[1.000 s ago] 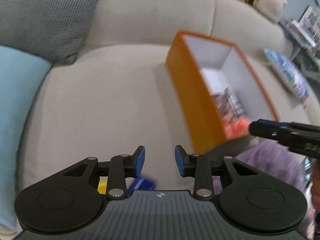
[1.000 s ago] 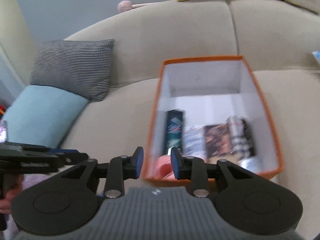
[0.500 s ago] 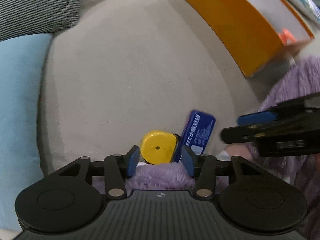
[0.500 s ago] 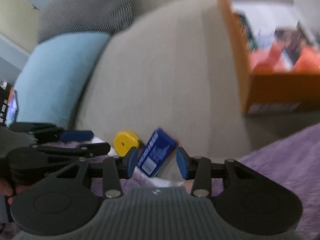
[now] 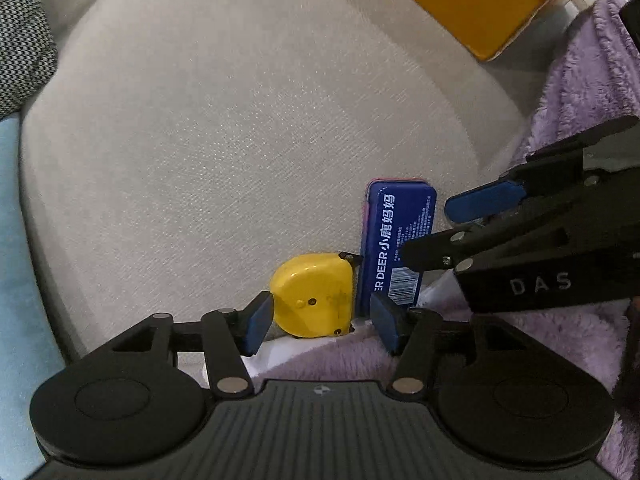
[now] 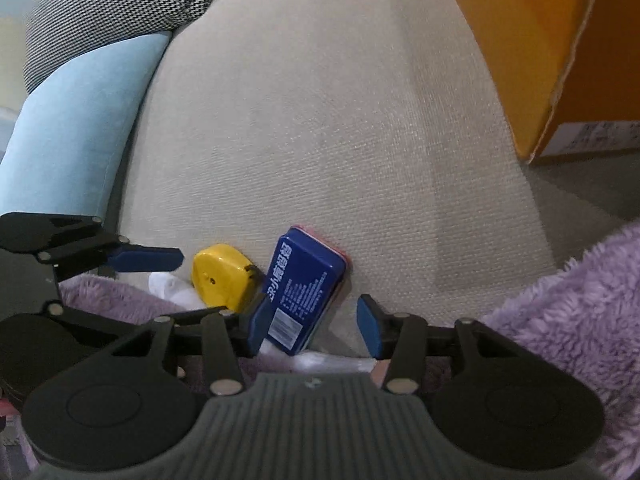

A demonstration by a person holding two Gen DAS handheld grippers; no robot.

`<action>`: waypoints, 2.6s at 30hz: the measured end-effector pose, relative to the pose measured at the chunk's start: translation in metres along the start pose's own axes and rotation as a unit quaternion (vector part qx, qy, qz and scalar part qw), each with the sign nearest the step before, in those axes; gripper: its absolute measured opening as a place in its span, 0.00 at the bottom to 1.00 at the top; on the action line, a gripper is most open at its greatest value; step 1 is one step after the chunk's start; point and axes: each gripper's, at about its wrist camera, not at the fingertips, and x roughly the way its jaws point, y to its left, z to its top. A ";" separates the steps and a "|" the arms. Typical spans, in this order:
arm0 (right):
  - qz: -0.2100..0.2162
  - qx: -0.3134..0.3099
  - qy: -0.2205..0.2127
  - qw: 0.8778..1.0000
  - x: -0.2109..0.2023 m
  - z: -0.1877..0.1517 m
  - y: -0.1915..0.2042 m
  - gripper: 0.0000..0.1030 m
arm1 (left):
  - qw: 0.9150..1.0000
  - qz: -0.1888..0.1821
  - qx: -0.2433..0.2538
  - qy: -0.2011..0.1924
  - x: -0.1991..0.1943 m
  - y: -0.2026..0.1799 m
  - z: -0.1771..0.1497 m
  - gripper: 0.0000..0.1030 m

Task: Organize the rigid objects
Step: 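Grasp the yellow tape measure with the left tool while the right tool grasps the blue tin, then carry the tape measure with the left tool while the right tool carries the blue tin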

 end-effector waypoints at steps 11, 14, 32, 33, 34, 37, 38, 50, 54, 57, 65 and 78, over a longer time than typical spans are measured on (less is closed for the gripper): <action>-0.002 0.017 -0.005 1.000 0.019 0.004 -0.002 0.54 | 1.000 0.009 -0.008 0.020 0.018 0.003 0.016 0.51; -0.008 0.019 -0.005 1.000 0.021 0.004 0.000 0.53 | 1.000 0.013 -0.011 0.012 0.018 -0.003 0.012 0.46; -0.040 -0.046 -0.094 0.994 -0.038 0.011 0.016 0.15 | 0.999 0.026 -0.016 -0.014 0.005 -0.003 -0.012 0.26; -0.053 -0.055 -0.104 0.992 -0.043 0.010 0.017 0.15 | 0.999 0.031 -0.009 -0.008 0.007 -0.005 -0.012 0.26; -0.068 -0.066 -0.113 0.989 -0.047 0.011 0.019 0.15 | 0.999 0.034 0.000 -0.004 0.008 -0.007 -0.011 0.28; -0.103 -0.091 -0.118 0.983 -0.051 0.014 0.022 0.15 | 0.999 0.046 0.030 0.005 0.010 -0.015 -0.008 0.34; -0.111 -0.095 -0.118 0.982 -0.051 0.014 0.022 0.15 | 0.998 0.048 0.039 0.008 0.011 -0.017 -0.007 0.35; -0.124 -0.118 -0.102 0.980 -0.043 0.010 0.016 0.17 | 0.997 -0.081 -0.001 0.001 0.000 0.005 0.007 0.84; -0.117 -0.115 -0.099 0.981 -0.040 0.011 0.015 0.17 | 0.999 0.000 0.013 0.052 0.017 -0.020 0.022 0.76; -0.118 -0.119 -0.095 0.981 -0.036 0.011 0.016 0.16 | 0.997 0.018 0.005 0.074 0.031 -0.019 0.031 0.74; -0.114 -0.111 -0.089 0.983 -0.031 0.014 0.009 0.20 | 0.996 0.056 0.020 0.070 0.037 -0.039 0.031 0.57; -0.100 -0.126 -0.119 0.980 -0.063 0.009 0.010 0.13 | 0.978 0.003 -0.175 -0.110 -0.033 0.006 -0.002 0.56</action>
